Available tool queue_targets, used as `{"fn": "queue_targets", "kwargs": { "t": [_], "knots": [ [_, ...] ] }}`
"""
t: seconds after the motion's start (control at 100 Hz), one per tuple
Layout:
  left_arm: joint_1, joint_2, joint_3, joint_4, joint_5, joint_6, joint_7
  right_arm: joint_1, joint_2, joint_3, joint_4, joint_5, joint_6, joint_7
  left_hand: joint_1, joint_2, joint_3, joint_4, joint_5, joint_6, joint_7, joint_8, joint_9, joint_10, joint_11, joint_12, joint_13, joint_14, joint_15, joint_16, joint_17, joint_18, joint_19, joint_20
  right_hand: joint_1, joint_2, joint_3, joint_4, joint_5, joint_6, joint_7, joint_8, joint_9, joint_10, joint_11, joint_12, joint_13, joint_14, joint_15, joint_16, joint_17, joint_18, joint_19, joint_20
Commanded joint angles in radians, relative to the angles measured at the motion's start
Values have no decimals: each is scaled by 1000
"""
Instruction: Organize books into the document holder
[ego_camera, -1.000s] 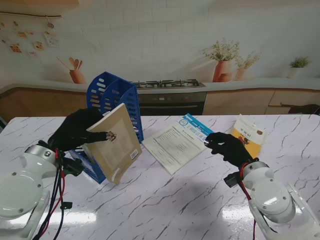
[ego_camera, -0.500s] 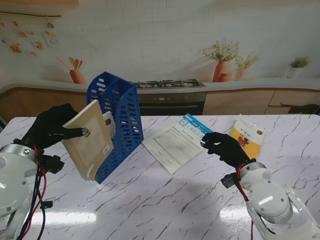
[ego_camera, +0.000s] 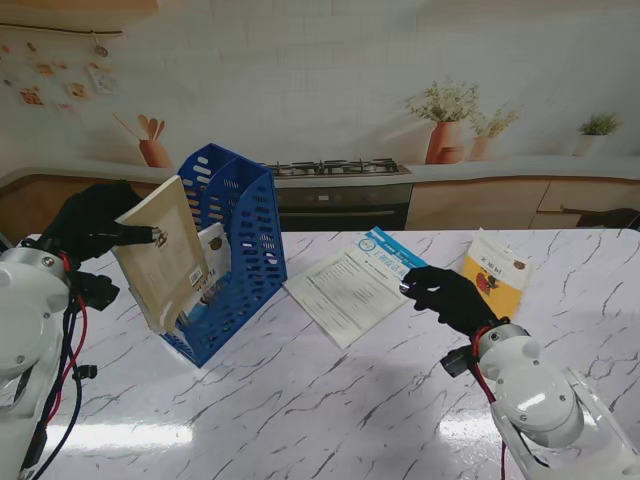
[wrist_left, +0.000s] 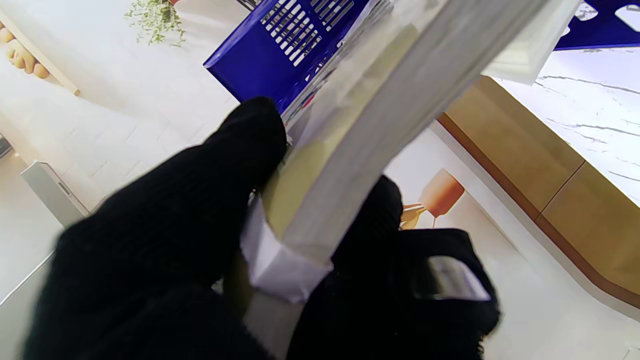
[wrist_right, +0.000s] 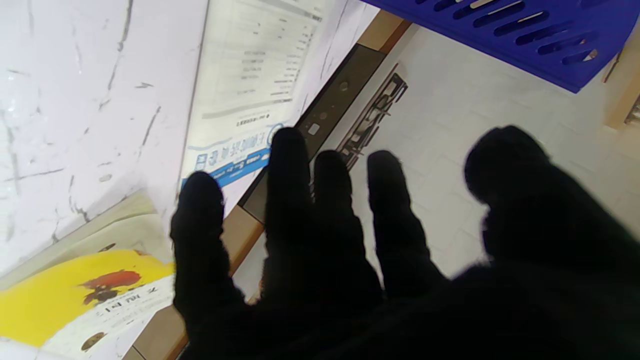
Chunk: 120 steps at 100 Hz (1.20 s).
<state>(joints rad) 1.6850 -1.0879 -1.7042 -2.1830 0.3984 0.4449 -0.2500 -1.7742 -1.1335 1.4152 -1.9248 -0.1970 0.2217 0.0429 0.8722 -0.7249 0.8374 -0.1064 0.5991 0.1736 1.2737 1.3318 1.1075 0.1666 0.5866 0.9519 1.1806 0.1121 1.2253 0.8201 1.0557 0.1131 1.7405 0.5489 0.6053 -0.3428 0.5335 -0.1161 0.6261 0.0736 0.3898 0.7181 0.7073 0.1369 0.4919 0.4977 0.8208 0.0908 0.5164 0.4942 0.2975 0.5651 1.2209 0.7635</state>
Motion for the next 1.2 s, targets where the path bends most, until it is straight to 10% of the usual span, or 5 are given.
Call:
{"fn": "queue_targets", "kwargs": {
  "t": [0.0,1.19],
  "knots": [
    [-44,4,11,40,-6,-26,-15,-7,-7,-3,-1,2,4,1,183,122,221,96,39,-135,51,-1,20,-129,-6,-3,88,-97,15,-5,27,-177,172,-11,-29,-9,-2,30,35,-38,13,18,10,-22,15,15,7,-3,-2,6,-3,-87,-4,-1],
    [-196,-29,213,479,12,-394,188,-10,-10,6,7,32,36,4,168,98,225,56,51,-196,57,3,31,-172,-32,17,87,-87,10,10,27,-160,174,-9,-28,2,-20,32,30,-36,8,17,7,-17,11,14,6,3,-2,5,-6,-84,-3,-3]
  ]
}}
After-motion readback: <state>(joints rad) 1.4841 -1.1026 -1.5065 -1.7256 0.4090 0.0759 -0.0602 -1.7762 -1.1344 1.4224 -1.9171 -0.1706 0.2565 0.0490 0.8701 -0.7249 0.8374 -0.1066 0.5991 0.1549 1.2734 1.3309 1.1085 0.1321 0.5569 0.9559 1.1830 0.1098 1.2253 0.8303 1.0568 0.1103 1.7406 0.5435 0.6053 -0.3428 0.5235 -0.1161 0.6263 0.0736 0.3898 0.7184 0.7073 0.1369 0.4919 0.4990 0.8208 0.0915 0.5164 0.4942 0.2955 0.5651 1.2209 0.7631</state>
